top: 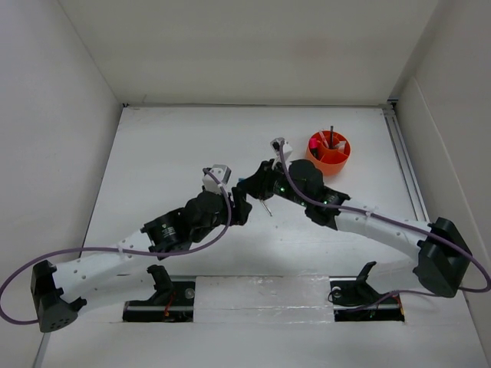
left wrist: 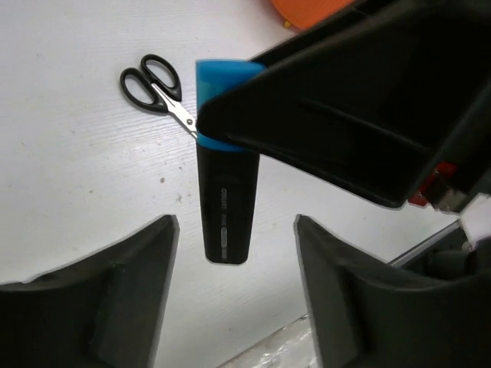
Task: Sort the stationery into containers
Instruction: Place the pen in the storage box.
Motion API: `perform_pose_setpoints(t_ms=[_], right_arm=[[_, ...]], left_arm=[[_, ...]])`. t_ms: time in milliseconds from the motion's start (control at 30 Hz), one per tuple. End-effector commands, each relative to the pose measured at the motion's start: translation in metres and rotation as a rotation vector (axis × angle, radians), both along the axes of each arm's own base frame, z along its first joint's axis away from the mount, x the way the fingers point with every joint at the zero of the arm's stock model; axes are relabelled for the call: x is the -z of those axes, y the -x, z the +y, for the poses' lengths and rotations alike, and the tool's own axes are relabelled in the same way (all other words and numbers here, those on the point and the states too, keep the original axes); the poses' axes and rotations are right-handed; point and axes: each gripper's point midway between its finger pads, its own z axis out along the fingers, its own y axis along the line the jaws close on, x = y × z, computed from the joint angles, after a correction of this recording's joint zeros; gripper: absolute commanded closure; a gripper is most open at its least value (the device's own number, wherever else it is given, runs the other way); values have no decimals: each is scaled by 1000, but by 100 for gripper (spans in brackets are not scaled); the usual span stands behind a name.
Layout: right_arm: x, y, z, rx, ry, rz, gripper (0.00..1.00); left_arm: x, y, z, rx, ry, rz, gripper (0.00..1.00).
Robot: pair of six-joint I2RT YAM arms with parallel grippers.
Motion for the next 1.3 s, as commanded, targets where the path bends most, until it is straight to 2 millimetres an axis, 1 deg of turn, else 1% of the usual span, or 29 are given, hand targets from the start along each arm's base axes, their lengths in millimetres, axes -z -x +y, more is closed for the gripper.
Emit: perform_pose_setpoints(t_ms=[0,33,67,100,133,167,200,233,267,300,333,367,400,433,467,500,533,600,633,700,733,767,800,833,867,900,1100,1233,1267], right_arm=[[-33,-21,-2,55,15,-202,100],[-37,-36,-12,117,39,-228,100],[-42,-55,-23,159,56,-256,100],[-39,-67,-31,168,105,-298,100],[-35,-78,-39,191,140,-290,100],[-45,-103,-60,257,150,-298,100],[-46,-114,-69,272,166,-305,100],[-42,-126,-77,279,207,-331,100],[-42,-138,-87,303,232,-349,100],[-49,-156,-104,339,262,-377,100],[-40,-170,-113,346,332,-412,100],[-33,-179,-124,367,381,-399,100],[-31,-193,-143,408,421,-398,100],[-38,-201,-148,417,443,-419,100],[-28,-210,-157,437,502,-413,100],[-22,-216,-167,464,547,-398,100],[-23,-222,-177,480,568,-406,100],[-10,-229,-189,479,626,-401,100],[-10,-235,-205,526,654,-397,100],[-5,-240,-218,543,700,-401,100],[2,-242,-220,543,720,-394,100],[2,-245,-228,554,733,-396,100],[9,-248,-232,553,751,-388,100],[15,-249,-232,544,767,-383,100],[15,-250,-234,552,771,-381,100],[21,-251,-231,538,772,-375,100],[39,-254,-238,528,820,-354,100],[45,-252,-238,512,828,-352,100],[46,-252,-238,509,836,-360,100]], left_arm=[[-14,3,1,-1,46,-6,38],[-11,7,-2,22,49,16,20],[-14,10,-3,40,53,24,6],[-19,15,-4,60,50,37,0],[-18,17,-5,65,40,62,0],[-20,17,-1,57,28,65,0],[-28,16,0,36,31,71,0],[-22,17,10,7,-11,94,0],[-25,12,19,-54,-18,93,0],[-26,11,28,-91,-36,96,0],[-30,12,40,-125,-71,102,0],[-33,5,51,-182,-108,80,0],[-36,4,60,-209,-131,70,0],[-40,0,67,-244,-152,62,0],[-34,0,78,-268,-200,63,0],[-36,-4,87,-318,-217,41,0],[-40,-5,91,-332,-208,27,0],[-44,-5,91,-330,-151,-2,0],[-46,-4,91,-317,-130,-14,0],[-52,-2,95,-314,-93,-36,0],[-54,-1,96,-315,-83,-40,0],[-54,0,95,-302,-78,-44,0],[-52,0,96,-300,-66,-42,0],[-53,2,91,-273,-62,-42,0],[-53,2,90,-260,-71,-44,0],[-55,2,89,-260,-61,-48,0],[-44,1,80,-228,-102,-21,0],[-43,2,79,-216,-108,-21,0],[-48,2,79,-217,-87,-30,0]])
